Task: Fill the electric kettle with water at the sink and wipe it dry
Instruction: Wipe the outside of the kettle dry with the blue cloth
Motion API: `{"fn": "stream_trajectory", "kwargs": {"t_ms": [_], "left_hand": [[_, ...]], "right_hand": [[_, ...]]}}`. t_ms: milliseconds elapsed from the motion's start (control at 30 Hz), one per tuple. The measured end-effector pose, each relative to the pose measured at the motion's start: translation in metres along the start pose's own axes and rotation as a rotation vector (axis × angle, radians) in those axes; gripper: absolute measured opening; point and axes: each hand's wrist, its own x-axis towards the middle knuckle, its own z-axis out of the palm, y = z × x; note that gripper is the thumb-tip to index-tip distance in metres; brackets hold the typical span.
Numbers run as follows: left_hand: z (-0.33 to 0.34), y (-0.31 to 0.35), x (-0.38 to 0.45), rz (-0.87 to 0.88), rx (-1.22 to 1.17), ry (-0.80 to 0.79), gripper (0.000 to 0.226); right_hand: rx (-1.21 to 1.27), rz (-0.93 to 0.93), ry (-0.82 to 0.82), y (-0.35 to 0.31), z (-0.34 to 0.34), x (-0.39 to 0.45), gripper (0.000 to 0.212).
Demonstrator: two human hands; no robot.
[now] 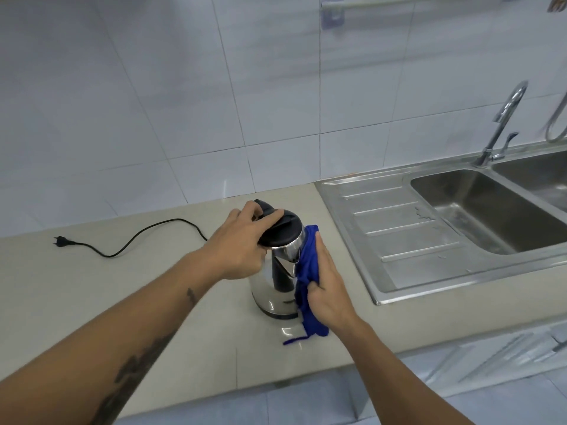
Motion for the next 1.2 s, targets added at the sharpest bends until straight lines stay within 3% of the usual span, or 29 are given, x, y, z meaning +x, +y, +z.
{"fn": "stream_trajectory", "kwargs": {"t_ms": [133, 233, 400, 600, 733, 900, 1033, 1133, 1200], "left_hand": [[0.0, -0.025, 0.01, 0.209, 0.016, 0.016, 0.084], [0.002, -0.03, 0.013, 0.264, -0.011, 0.017, 0.083], [0.015, -0.029, 0.013, 0.208, -0.103, 0.115, 0.081], [0.038, -0.01, 0.023, 0.059, -0.099, 0.287, 0.08], [0.05, 0.012, 0.032, -0.05, -0.057, 0.417, 0.078], [0.054, 0.033, 0.045, -0.179, 0.006, 0.427, 0.068], [0.038, 0.011, 0.041, -0.062, -0.197, 0.435, 0.049], [0.034, -0.026, 0.038, 0.079, -0.203, 0.373, 0.05], [0.041, -0.034, 0.035, 0.069, -0.234, 0.326, 0.058]], "right_hand": [[0.002, -0.065, 0.04, -0.015, 0.001, -0.004, 0.099], [-0.04, -0.065, 0.053, -0.011, 0.008, -0.011, 0.103], [0.016, 0.057, 0.085, 0.011, 0.022, -0.014, 0.107], [0.192, 0.126, 0.157, -0.002, 0.007, 0.005, 0.096], [0.175, 0.083, 0.229, -0.009, 0.016, 0.0, 0.098], [0.001, 0.053, 0.237, -0.02, 0.031, -0.007, 0.104], [-0.068, -0.015, 0.34, -0.02, 0.029, -0.002, 0.1], [-0.169, -0.115, 0.376, -0.015, 0.035, -0.002, 0.096], [-0.196, -0.146, 0.387, -0.011, 0.037, -0.004, 0.095]]}}
